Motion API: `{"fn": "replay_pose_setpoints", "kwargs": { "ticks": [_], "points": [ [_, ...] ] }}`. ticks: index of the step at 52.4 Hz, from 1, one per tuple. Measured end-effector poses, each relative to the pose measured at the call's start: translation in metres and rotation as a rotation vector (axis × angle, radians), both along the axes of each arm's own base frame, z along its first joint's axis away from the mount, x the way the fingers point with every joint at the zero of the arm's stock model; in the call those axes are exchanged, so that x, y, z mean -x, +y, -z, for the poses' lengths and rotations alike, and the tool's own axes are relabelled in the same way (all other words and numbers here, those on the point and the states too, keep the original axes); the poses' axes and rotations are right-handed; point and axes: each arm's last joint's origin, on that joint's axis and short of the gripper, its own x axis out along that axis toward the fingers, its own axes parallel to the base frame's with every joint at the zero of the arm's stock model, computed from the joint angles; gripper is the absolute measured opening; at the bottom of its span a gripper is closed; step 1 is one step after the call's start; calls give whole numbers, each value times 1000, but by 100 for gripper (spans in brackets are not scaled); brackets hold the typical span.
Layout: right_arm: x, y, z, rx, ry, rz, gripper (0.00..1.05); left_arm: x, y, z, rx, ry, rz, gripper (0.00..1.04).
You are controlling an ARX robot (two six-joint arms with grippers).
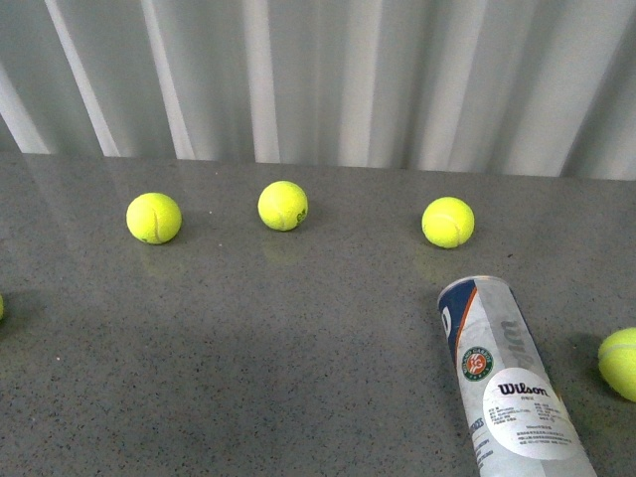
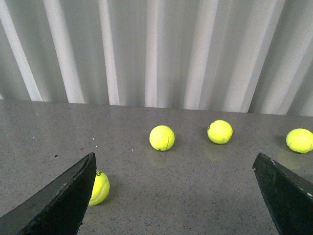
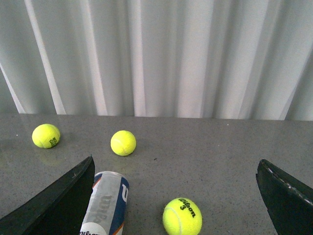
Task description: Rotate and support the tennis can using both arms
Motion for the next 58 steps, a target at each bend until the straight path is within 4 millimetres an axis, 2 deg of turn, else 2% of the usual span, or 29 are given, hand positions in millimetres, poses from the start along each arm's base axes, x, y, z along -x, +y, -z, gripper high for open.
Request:
{"fn": "replay_pose_setpoints", "kwargs": {
  "ticks": [47, 51, 53, 58],
  "points": [
    [0, 0, 0, -2, 3, 2, 98, 0, 0, 0, 0, 0, 0, 98],
    [-3, -1, -2, -74, 246, 52, 98, 0, 0, 0, 0, 0, 0, 98],
    [-17, 0, -8, -132, 390, 32, 98, 0, 0, 0, 0, -1, 0, 98],
    [-56, 10, -16, -196, 536, -56, 98, 0, 0, 0, 0, 0, 0, 98]
  ]
}}
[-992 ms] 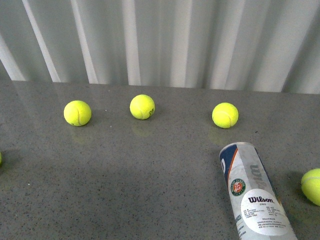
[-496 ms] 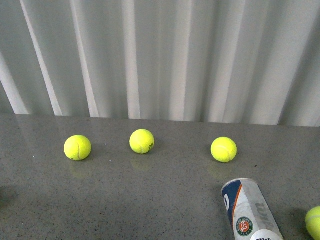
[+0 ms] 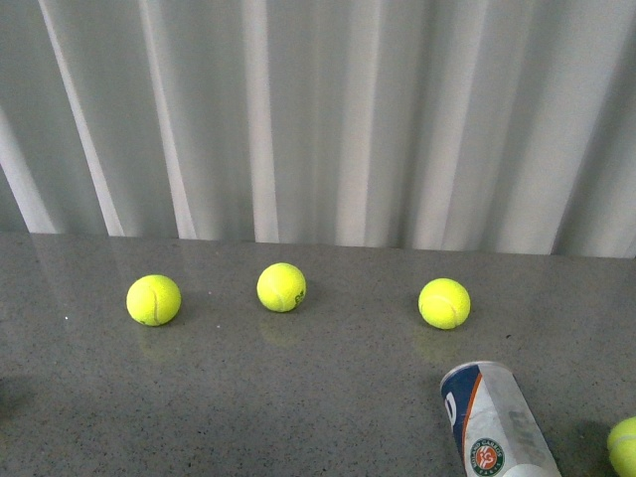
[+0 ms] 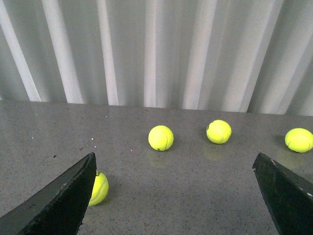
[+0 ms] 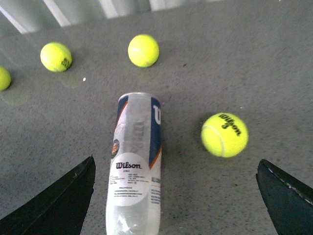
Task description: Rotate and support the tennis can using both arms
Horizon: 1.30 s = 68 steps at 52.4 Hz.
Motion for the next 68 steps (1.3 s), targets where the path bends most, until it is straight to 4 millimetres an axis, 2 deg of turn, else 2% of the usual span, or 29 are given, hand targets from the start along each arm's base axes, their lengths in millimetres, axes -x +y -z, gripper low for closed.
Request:
{"fn": "replay_pose_setpoints", "kwargs": {
  "ticks": [3, 9, 17, 24, 35, 60, 68],
  "points": [
    [-28, 8, 5, -9, 86, -24, 98, 0, 0, 0, 0, 0, 0, 98],
    [-65, 20, 27, -31, 233, -49, 98, 0, 0, 0, 0, -1, 0, 98],
    [-99, 34, 56, -50, 390, -61, 98, 0, 0, 0, 0, -1, 0, 98],
    [-111, 44, 69, -44, 437, -87, 98, 0, 0, 0, 0, -1, 0, 98],
    [-119, 56, 82, -39, 479, -124, 98, 0, 0, 0, 0, -1, 0, 98],
    [-151, 67, 122, -37, 556, -142, 98, 0, 0, 0, 0, 0, 0, 98],
    [-158, 75, 122, -28, 527, -219, 77, 0, 0, 0, 0, -1, 0, 98]
  ]
}}
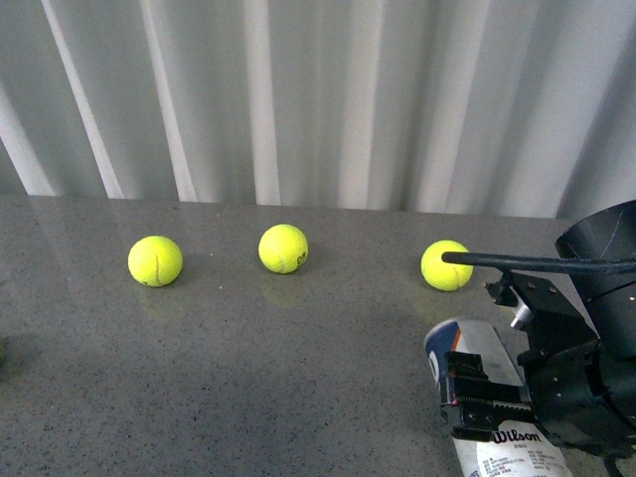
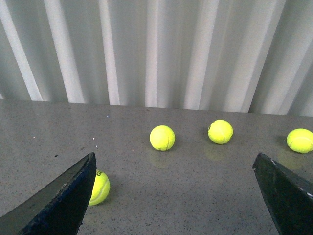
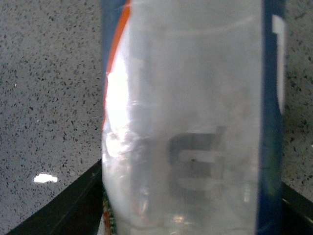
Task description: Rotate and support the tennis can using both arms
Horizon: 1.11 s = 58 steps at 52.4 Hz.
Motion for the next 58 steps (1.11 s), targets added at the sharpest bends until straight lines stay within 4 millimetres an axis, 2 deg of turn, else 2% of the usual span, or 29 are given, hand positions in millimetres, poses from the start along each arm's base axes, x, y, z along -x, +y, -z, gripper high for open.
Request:
{"fn": "replay_pose_setpoints", "kwargs": {
  "ticks": [8, 15, 21, 23, 28, 31, 35, 40, 58],
  "points": [
    [-2, 9, -3, 62, -60, -125, 58, 0, 0, 0, 0, 0, 0, 98],
    [-8, 20, -17, 126, -158, -284, 45, 0, 0, 0, 0, 0, 0, 98],
    [-24, 42, -50, 223, -392, -544, 32, 0, 0, 0, 0, 0, 0, 98],
    [-31, 53, -62, 290, -492, -687, 27, 0, 0, 0, 0, 0, 0, 98],
    [-41, 69, -71, 397, -583, -899, 21, 0, 0, 0, 0, 0, 0, 98],
    [-48, 81, -69, 448, -595, -1040, 18, 0, 0, 0, 0, 0, 0, 98],
    [-58, 99, -56, 512, -595, -1211, 15, 0, 0, 0, 0, 0, 0, 98],
    [-66, 116, -40, 521, -583, -1325, 12, 0, 0, 0, 0, 0, 0, 98],
    [-68, 137, -18, 495, -604, -1449, 11, 0, 0, 0, 0, 0, 0, 98]
  ]
}}
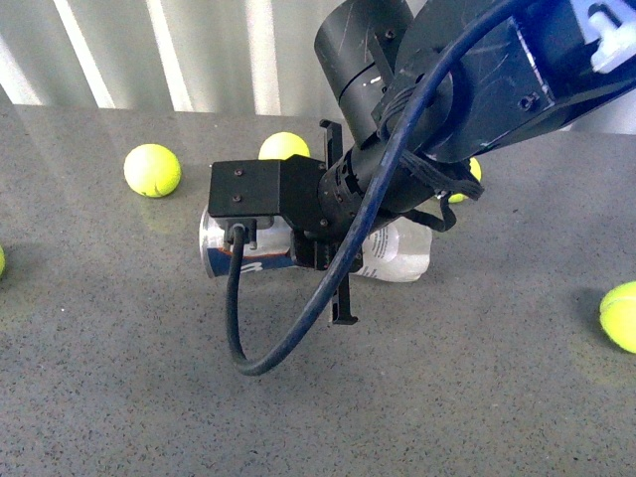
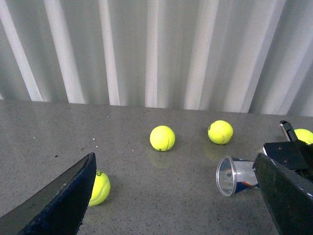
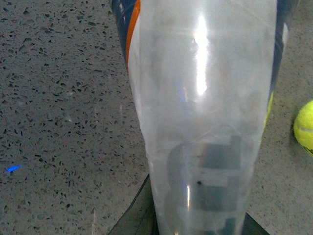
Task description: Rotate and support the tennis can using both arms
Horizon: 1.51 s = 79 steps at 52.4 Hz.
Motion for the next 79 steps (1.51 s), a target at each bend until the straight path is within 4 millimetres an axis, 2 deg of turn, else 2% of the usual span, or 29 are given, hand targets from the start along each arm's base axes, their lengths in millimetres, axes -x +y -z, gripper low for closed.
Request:
{"fn": "replay_pose_setpoints", "kwargs": {
  "ticks": [9, 17, 30, 38, 48, 57, 61, 67, 70, 73, 79],
  "points": [
    [0, 3, 11, 1, -19, -11, 13, 0, 0, 0, 0, 0, 0, 98],
    [4, 1, 20, -28, -4, -5, 45, 0, 0, 0, 0, 0, 0, 98],
    [14, -1, 26, -91, 78, 19, 77, 0, 0, 0, 0, 0, 0, 98],
    [21, 1, 15, -155, 111, 41, 99, 0, 0, 0, 0, 0, 0, 98],
    [28, 1, -8, -212, 76, 58, 97, 0, 0, 0, 0, 0, 0, 98],
    [40, -6, -24, -290, 63, 100, 97, 0, 0, 0, 0, 0, 0, 98],
    [44, -11, -34, -345, 51, 137, 97, 0, 0, 0, 0, 0, 0, 98],
    [51, -24, -59, -500, 8, 276, 97, 0, 0, 0, 0, 0, 0, 98],
    [54, -38, -76, -609, -31, 431, 97, 0, 0, 0, 0, 0, 0, 98],
    [60, -62, -92, -725, -61, 663, 97, 0, 0, 0, 0, 0, 0, 98],
    [78, -107, -100, -846, -107, 1088, 97, 0, 0, 0, 0, 0, 0, 98]
  ]
}}
